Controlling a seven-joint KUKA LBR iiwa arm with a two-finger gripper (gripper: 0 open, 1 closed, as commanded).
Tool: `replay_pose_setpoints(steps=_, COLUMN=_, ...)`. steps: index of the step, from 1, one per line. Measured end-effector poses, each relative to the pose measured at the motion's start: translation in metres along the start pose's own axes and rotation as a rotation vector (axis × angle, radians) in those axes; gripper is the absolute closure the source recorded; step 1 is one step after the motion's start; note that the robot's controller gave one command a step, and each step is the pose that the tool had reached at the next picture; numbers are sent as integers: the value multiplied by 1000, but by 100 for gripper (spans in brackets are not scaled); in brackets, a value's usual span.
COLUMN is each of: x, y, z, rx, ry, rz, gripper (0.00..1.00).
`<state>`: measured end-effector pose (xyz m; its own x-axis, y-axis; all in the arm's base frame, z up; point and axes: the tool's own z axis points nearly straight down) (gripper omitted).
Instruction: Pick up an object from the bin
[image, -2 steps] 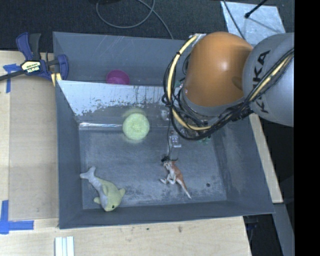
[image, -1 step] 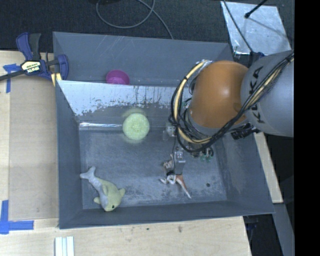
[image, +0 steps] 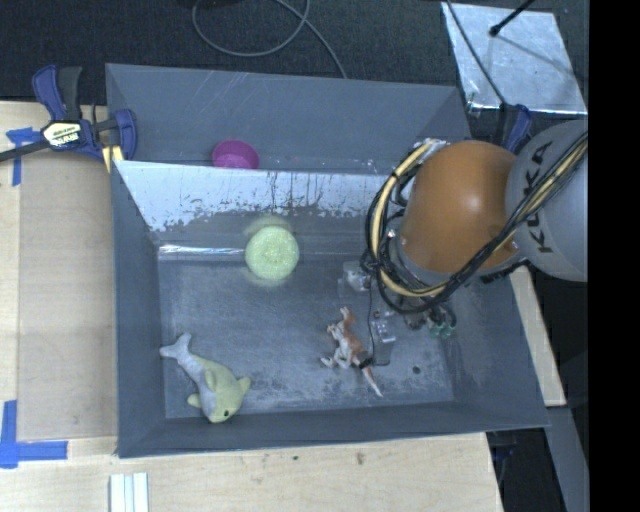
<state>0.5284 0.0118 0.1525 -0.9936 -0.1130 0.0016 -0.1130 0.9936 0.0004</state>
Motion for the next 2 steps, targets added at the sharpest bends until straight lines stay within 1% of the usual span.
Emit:
replay_pose_setpoints(steps=1, x=29, y=-13, z=6, rx=0, ry=-4, rz=217, gripper=0)
replay_pose_setpoints(steps=2, x=7, y=-16, z=51, rx=1, ry=-6, rz=152, gripper=0)
